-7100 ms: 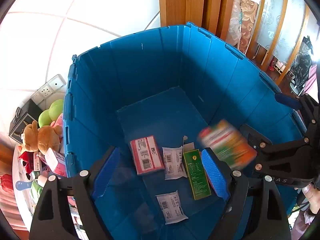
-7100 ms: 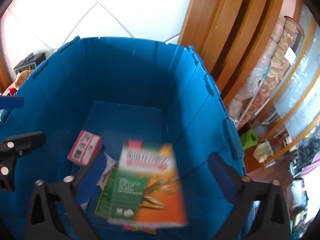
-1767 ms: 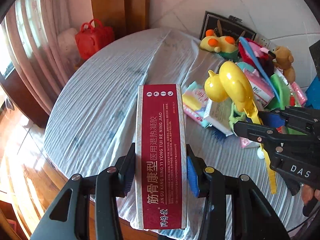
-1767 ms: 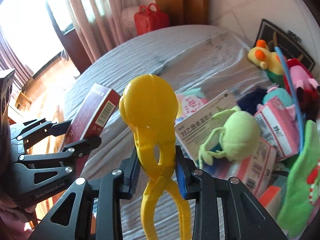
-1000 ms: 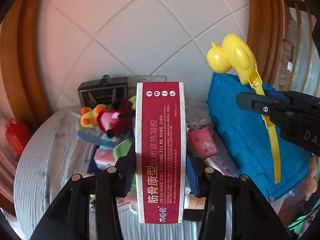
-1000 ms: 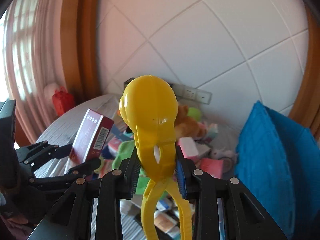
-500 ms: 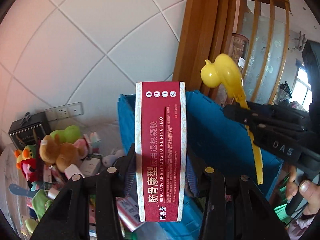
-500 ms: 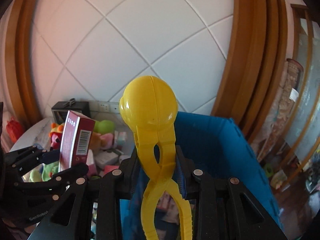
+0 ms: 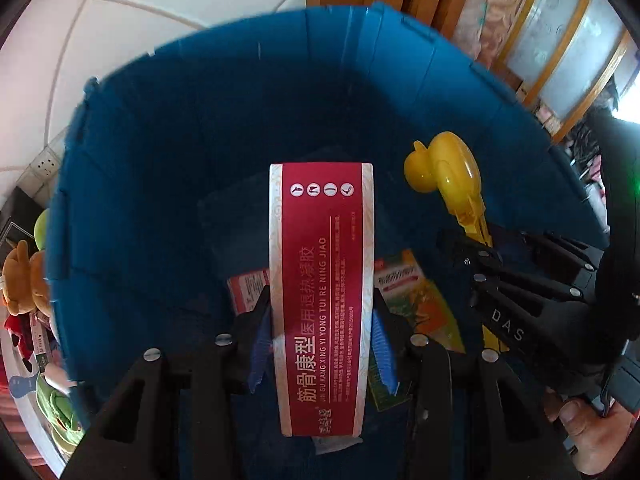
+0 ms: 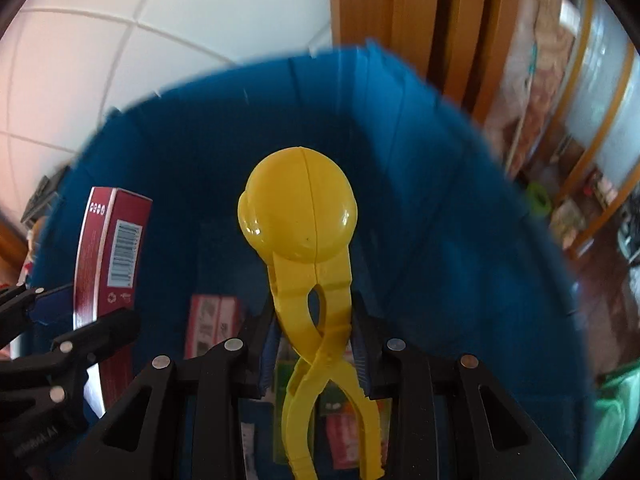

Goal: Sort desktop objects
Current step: 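Carry the red ointment box and yellow toy clip over the blue crate with both grippers, then release the red box and the yellow clip into the crate with both grippers, then move both grippers back over the pile of items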

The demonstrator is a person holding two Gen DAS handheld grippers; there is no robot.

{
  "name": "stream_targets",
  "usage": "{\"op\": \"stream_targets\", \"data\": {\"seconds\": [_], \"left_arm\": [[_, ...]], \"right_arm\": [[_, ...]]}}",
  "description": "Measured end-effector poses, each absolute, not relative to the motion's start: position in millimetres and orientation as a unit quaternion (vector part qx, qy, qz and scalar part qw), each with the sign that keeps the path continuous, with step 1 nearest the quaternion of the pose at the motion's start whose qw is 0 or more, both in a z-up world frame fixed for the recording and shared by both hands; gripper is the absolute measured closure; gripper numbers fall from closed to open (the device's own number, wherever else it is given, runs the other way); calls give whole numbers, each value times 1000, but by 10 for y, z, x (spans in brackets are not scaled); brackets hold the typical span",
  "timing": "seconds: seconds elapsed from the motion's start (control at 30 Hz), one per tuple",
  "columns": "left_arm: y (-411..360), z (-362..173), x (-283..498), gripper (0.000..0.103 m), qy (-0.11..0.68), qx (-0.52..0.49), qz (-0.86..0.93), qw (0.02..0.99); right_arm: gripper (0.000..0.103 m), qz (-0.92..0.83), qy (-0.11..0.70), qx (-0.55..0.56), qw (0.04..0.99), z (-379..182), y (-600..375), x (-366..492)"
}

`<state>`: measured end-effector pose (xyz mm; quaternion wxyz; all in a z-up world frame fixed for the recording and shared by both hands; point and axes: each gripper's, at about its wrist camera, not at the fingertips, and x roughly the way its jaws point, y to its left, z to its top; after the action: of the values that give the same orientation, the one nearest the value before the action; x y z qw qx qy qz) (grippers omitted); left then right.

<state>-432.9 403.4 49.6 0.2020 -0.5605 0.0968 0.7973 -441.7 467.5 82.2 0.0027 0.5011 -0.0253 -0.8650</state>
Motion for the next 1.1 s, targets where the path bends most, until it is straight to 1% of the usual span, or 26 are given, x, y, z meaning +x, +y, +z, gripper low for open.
{"op": "stream_targets", "data": {"seconds": [0.07, 0.13, 0.2, 0.27, 0.33, 0.4, 0.47, 0.67, 0.7, 0.77, 0.83, 0.9, 0.97, 1.1], "left_arm": [[4086, 271, -4381, 60, 103, -592, 773, 205], [4103, 135, -4393, 60, 116, -597, 772, 187], [4112, 89, -4387, 60, 128, -596, 772, 179], [4096, 127, -4372, 60, 123, -586, 780, 184], [4093, 156, -4353, 59, 123, -573, 790, 181], [4067, 127, -4363, 55, 127, -573, 792, 169], [4035, 69, -4383, 45, 131, -581, 788, 157], [3920, -11, -4501, 44, 126, -597, 779, 147], [3951, -6, -4500, 44, 128, -597, 778, 147], [3969, -9, -4483, 44, 132, -599, 776, 148], [4006, 1, -4477, 44, 133, -599, 776, 144], [3994, 0, -4477, 44, 128, -602, 774, 145], [4005, 16, -4455, 44, 128, -604, 773, 144], [4018, 37, -4446, 44, 127, -606, 772, 143]], "right_arm": [[72, -845, -37, 534, 6, 518, 4719, -4491], [72, -825, -43, 563, 15, 345, 4728, -4535], [72, -826, -12, 563, 5, 335, 4657, -4525], [72, -825, 26, 564, -8, 315, 4568, -4514], [72, -822, 26, 569, -1, 296, 4543, -4510], [72, -825, 35, 564, -5, 320, 4519, -4492], [71, -829, 47, 558, -13, 347, 4499, -4472], [70, -827, 46, 561, -7, 353, 4463, -4427], [68, -826, 47, 561, -7, 356, 4461, -4420], [55, -827, 46, 560, -12, 367, 4471, -4405], [24, -826, 43, 561, -17, 375, 4440, -4342], [16, -826, 46, 562, -27, 375, 4565, -4456], [13, -823, 42, 565, -30, 367, 4602, -4400], [3, -815, 40, 576, -43, 281, 4602, -4521]]}}
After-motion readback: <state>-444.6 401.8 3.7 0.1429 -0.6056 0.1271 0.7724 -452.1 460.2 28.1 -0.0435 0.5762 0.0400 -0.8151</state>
